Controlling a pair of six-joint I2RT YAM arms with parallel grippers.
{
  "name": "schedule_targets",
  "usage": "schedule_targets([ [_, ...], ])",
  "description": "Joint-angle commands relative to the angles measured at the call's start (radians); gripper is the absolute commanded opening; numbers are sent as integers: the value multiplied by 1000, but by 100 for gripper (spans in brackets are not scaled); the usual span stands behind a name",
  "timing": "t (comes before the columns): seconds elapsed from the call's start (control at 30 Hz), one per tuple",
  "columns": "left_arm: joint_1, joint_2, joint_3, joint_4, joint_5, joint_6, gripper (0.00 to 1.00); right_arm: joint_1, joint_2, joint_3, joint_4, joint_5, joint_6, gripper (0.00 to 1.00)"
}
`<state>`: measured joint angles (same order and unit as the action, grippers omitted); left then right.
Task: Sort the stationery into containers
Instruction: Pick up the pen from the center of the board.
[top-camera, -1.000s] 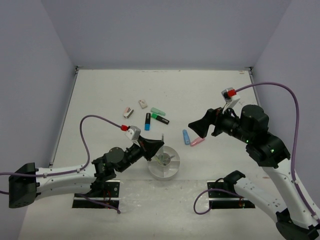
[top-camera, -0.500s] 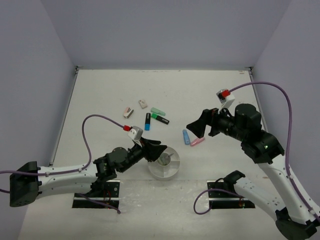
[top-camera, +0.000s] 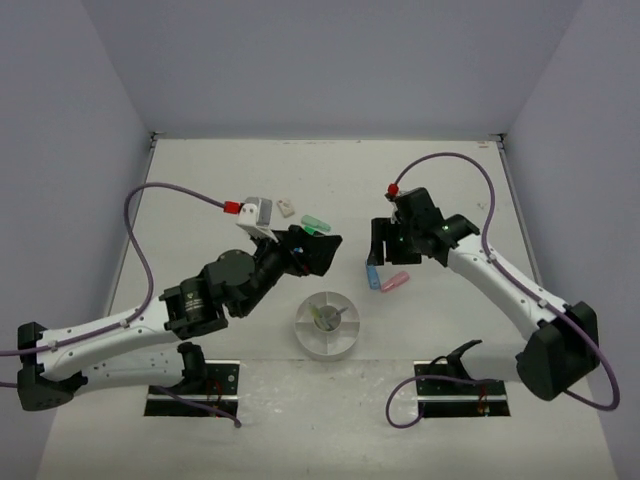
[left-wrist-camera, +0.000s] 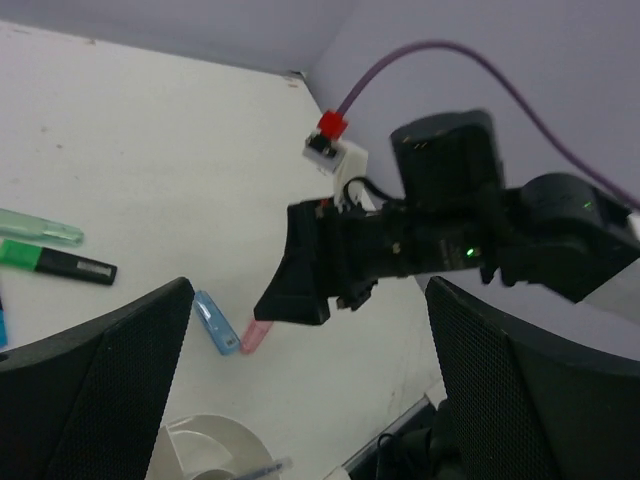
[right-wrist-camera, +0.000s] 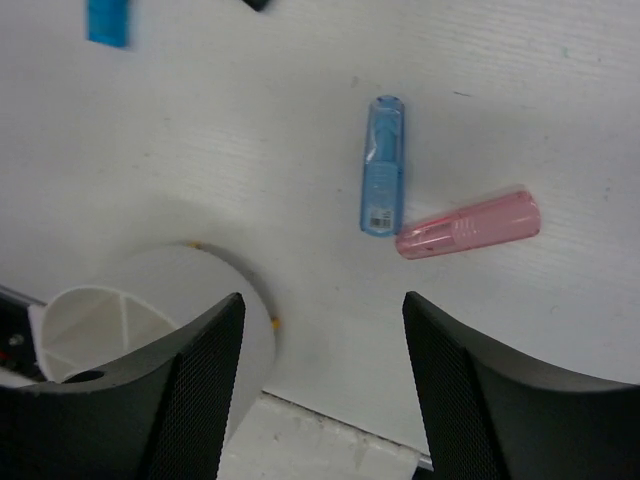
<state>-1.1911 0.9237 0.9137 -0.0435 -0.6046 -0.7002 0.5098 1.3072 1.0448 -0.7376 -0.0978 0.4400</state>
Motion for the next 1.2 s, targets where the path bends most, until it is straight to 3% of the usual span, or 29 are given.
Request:
schedule_targets([
  [0.0,108,120,225,-431,-102,-59,100,10,138,46,-12,135,13,61],
  [0.27,402,253,381,-519,242,-15,100,22,328,86,21,102,-6,50],
  [0.57,453,277,370,-520,312,49,100,29,458,71,85,69,-21,48],
  [0.77,462,277,355,-511,317,60,100,42,521,87,118,125,-42,31],
  [0.83,468,283,350,-507,326,65,100,44,523,99,124,117,-50,21],
  [0.93,490,299,352,-503,374,74,100,45,459,121,119,83,-55,0],
  [1.07,543,330,337,-431,566,70,100,69,242,122,180,-12,-102,0],
  [1.17,580,343,309,-259,869,45,100,109,61,101,260,-81,-168,0],
])
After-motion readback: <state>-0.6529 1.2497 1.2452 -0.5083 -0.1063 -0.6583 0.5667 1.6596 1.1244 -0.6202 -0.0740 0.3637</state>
